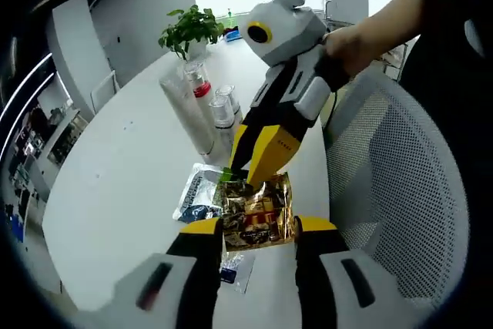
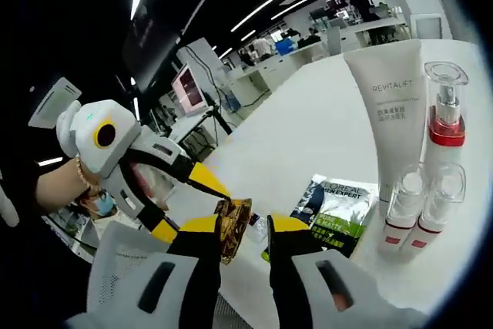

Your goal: Arrange the skincare products in the storage area until every visible bottle or jar stands upright without overlapping.

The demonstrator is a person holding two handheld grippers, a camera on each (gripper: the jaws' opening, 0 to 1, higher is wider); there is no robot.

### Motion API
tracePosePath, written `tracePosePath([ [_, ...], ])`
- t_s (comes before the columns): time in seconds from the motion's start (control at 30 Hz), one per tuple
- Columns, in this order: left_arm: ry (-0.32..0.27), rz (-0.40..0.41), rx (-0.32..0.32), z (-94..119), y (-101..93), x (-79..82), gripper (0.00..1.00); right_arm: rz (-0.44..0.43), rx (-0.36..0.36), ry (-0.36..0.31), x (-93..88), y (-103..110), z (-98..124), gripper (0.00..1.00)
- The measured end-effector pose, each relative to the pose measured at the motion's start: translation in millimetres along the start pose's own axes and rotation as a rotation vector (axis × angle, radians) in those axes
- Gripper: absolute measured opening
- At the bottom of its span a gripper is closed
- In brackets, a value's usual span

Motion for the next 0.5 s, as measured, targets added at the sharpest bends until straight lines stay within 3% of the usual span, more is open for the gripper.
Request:
tracePosePath([
  [0.13, -0.001, -0.014, -0.011, -0.5, -4.0, 4.0, 0.39, -0.050, 0.019, 0.011, 2.2, -5.6, -3.3, 0.18],
  [0.3, -0.002, -0.028, -0.025, -1.0, -6.5, 7.9, 0.39, -0.112, 0.068, 0.042, -4.9, 3.1, -4.7, 0.15],
  [0.5, 0.009, -0.042, -0.034, 0.0, -9.7, 13.9, 0.40, -0.143, 0.079, 0.026, -3.9, 3.2, -5.5, 0.06],
])
Point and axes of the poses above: the point that each gripper's makers call its tool centre point, and the gripper's own axes: z roughly backward along the fingers, y roughly to its left, x roughly out of its top, the point moved 1 cm from there along z, roughly backward along the fingers, and after that the axes turned 9 degrees about -x, right-handed, at the moved point
